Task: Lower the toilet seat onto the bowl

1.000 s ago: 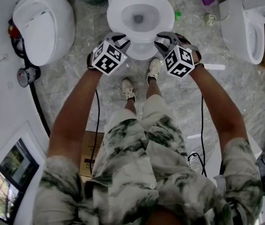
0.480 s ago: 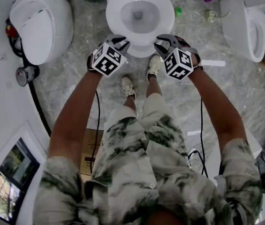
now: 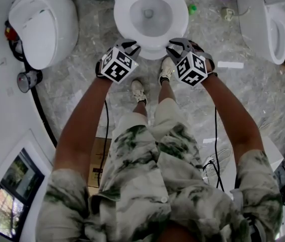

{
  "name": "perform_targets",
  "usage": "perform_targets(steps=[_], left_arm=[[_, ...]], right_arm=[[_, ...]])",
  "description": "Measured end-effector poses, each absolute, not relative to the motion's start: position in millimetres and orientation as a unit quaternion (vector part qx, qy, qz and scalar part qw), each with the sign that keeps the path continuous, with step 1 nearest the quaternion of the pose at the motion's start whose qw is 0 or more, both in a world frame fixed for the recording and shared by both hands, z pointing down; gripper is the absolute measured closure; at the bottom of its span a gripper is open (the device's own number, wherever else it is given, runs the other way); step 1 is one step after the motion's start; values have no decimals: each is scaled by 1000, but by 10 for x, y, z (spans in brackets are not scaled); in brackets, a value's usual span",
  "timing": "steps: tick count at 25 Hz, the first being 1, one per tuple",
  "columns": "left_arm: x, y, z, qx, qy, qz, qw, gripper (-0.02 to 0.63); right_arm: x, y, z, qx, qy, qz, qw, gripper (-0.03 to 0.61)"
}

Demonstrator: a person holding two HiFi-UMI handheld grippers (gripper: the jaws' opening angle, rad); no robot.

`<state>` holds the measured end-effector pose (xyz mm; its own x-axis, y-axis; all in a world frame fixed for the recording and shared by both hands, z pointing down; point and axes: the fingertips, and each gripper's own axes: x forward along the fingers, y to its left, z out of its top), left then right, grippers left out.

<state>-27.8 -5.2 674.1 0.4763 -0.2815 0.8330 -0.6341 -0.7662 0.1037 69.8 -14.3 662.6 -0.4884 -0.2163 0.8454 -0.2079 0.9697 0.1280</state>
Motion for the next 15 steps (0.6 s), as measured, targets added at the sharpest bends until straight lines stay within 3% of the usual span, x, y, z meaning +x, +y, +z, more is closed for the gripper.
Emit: perform_targets(steps=[15], left_arm=[[-222,152,7099,828,-270,431,236,514]], right_arm=[[751,43,6986,134,-858,36,494,469]])
